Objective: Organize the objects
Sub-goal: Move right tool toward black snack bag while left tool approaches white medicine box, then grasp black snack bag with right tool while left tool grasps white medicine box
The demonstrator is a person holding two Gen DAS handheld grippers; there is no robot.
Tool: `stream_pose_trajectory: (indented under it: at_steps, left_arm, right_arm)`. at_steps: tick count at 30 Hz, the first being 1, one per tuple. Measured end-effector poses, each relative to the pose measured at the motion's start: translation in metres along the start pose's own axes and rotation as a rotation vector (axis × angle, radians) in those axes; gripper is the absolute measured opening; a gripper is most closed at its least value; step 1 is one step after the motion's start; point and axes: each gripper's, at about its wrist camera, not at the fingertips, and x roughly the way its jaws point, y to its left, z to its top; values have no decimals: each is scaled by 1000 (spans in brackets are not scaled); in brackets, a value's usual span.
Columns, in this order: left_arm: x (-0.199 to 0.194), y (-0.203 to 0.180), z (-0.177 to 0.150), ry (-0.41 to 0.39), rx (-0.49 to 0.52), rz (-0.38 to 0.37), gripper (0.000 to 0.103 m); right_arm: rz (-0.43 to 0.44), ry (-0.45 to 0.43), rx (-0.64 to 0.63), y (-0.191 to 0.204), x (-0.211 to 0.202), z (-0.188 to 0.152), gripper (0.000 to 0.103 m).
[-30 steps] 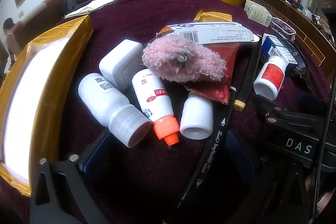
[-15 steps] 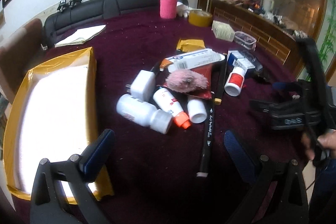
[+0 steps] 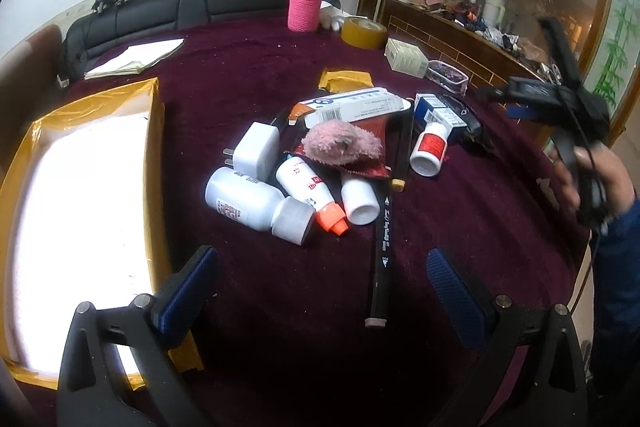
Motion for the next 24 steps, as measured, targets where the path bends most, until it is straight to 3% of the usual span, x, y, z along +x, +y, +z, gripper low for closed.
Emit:
stream_pose_trajectory:
  at_steps: [2, 3, 5, 11, 13, 14, 17, 20, 24]
  left_arm:
    - [2, -1, -2, 15, 7, -3, 101]
    - [2, -2, -3, 19, 10, -3, 101]
    - [3, -3, -4, 23, 18, -1, 101]
    - [2, -9, -4, 27, 29, -6, 101]
    - [2, -10, -3, 27, 29, -6, 101]
    - [1, -10, -2, 28, 27, -7, 101]
    - [0, -10, 3, 27, 15, -14, 101]
    - [-1, -12, 13, 29, 6, -34, 101]
    - [-1, -27, 39, 41, 16, -92, 101]
  right_arm:
    - [1, 24, 16, -7, 12, 5, 88]
    - [-18, 50, 16, -9, 20, 7, 72]
    - [-26, 82, 38, -16, 32, 8, 59]
    - [-65, 171, -42, -14, 71, 5, 58]
    - [-114, 133, -115, -4, 73, 1, 53]
    - [-101, 119, -127, -1, 73, 0, 36]
    - [-98, 77, -125, -2, 61, -3, 24]
    - [-12, 3, -3, -20, 45, -3, 24]
    - [84, -166, 127, -49, 26, -12, 24]
